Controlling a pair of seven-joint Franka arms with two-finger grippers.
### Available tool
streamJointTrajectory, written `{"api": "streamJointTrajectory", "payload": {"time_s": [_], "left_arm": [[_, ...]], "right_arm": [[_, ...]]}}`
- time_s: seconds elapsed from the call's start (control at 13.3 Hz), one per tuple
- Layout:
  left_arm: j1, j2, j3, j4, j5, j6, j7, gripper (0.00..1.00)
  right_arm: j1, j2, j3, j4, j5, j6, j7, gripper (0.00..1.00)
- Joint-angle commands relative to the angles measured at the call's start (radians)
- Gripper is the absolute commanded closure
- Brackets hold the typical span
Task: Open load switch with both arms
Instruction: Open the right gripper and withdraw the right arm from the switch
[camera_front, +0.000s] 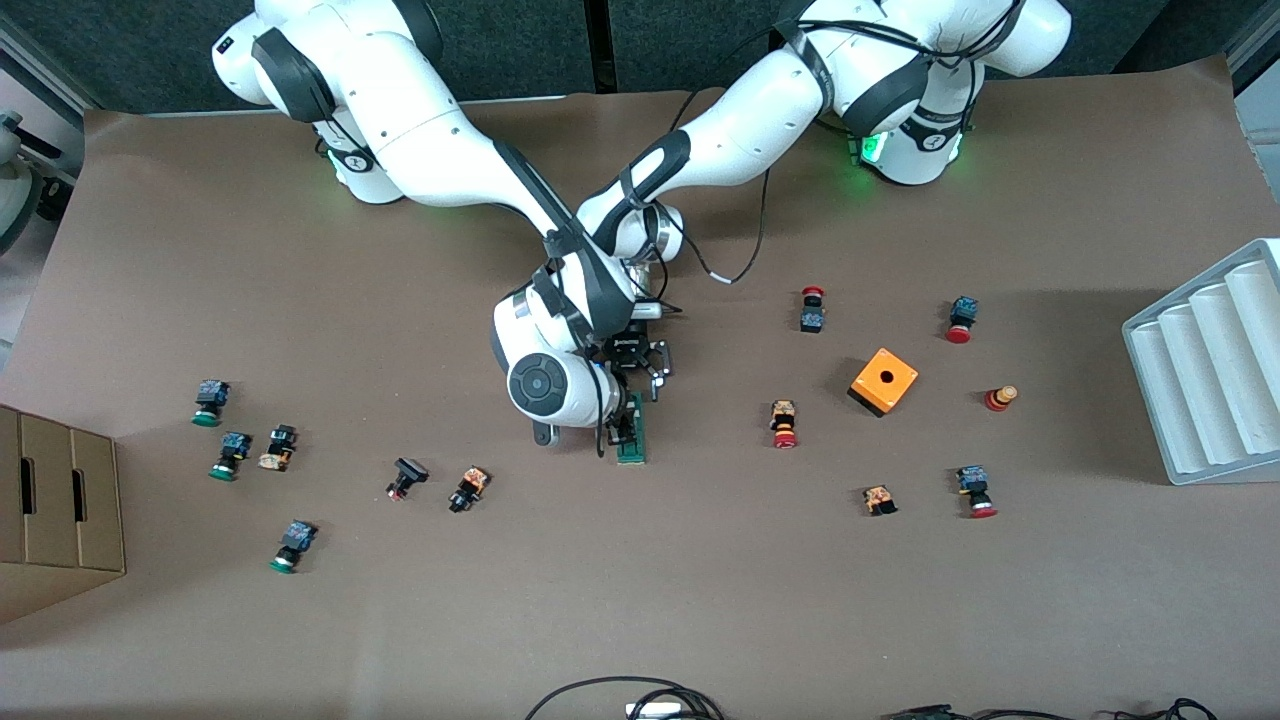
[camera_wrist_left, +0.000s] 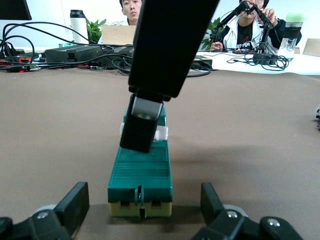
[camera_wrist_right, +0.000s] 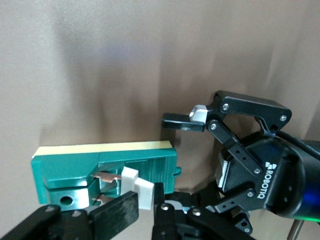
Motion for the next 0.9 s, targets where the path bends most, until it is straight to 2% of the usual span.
{"api": "streamJointTrajectory", "payload": {"time_s": [0.0,0.23,0.3,0.53,0.68,0.83], "left_arm": [[-0.013,0.023,0.012,0.023,0.009,-0.004,-0.017,0.03],[-0.013,0.023,0.012,0.022,0.009,-0.004,-0.017,0.03],[-0.013,0.023,0.012,0.023,0.009,-0.004,-0.017,0.03],[-0.013,0.023,0.014,0.022,0.009,-0.004,-0.017,0.03],[-0.013,0.023,0.014,0.023,0.009,-0.004,-0.017,0.03],[-0.013,0.023,0.014,0.023,0.009,-0.004,-0.017,0.03]], "right_arm": [[0.01,-0.003,0.001,-0.026,-0.032,0.017,0.004,0.8],[-0.001,-0.015,0.001,-0.019,-0.032,0.007,0.007,0.78],[-0.005,-0.033,0.001,-0.016,-0.032,-0.003,0.007,0.72],[-0.014,-0.075,0.0,-0.009,-0.033,-0.042,0.007,0.26],[-0.019,-0.112,0.0,-0.009,-0.035,-0.061,0.004,0.07],[-0.041,-0.153,0.0,-0.011,-0.067,-0.073,-0.011,0.05]]}}
